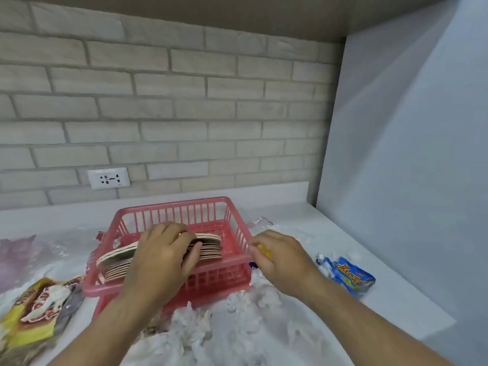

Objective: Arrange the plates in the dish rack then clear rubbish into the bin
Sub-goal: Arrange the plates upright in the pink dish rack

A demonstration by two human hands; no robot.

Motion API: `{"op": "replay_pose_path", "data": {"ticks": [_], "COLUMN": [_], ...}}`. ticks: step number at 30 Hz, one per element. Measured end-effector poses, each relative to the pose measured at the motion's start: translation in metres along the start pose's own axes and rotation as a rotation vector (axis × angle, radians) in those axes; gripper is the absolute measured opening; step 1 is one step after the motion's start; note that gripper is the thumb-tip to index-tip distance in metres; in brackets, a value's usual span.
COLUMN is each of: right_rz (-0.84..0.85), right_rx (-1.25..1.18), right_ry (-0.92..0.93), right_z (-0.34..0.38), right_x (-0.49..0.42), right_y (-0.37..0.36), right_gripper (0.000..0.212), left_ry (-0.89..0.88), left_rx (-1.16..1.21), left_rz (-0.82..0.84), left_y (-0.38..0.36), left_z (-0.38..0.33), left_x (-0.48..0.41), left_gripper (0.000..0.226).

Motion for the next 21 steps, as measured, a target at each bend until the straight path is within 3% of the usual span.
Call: {"op": "replay_pose_path", "data": {"ticks": [3, 8, 12, 17, 21], "right_rz": [0.010, 0.064, 0.162, 0.167, 0.208], "right_rx": [-0.057, -0.163, -0.238, -0.354, -0.312], "right_ry": [0.078, 0.181, 0.195, 0.103, 0.048], "right_z": [0.007, 0.031, 0.050, 0.048, 0.042], "right_x": [-0.015, -0.042, -0.057, -0.071, -0.086], "right_y": [-0.020, -0.049, -0.064, -0.069, -0.074], "right_gripper": [0.026, 0.031, 0.029, 0.021, 0.015], "left_ry": [0.045, 0.165, 0.183, 0.228, 0.225], "left_rx": [-0.127, -0.247, -0.200, -0.116, -0.003], "left_rz": [-0.113, -0.056, -0.008, 0.052, 0.097], "left_y": [0.009, 0.025, 0.031, 0.030, 0.023], "left_z": [0.005, 0.007, 0.002, 0.005, 0.011], "left_x": [0.012, 0.027, 0.020, 0.011, 0.000], "left_gripper": [0.034, 0.047, 0.052, 0.057, 0.061]}}
Point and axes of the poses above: each hand's wrist, its own x-axis away from the middle knuckle, its own y-axis out of the back of the hand, z = x × y, the point moved 5 cm from there along -x, towards the middle knuckle, and after that the axes turned 11 degrees about -z, right-handed, at the moved point
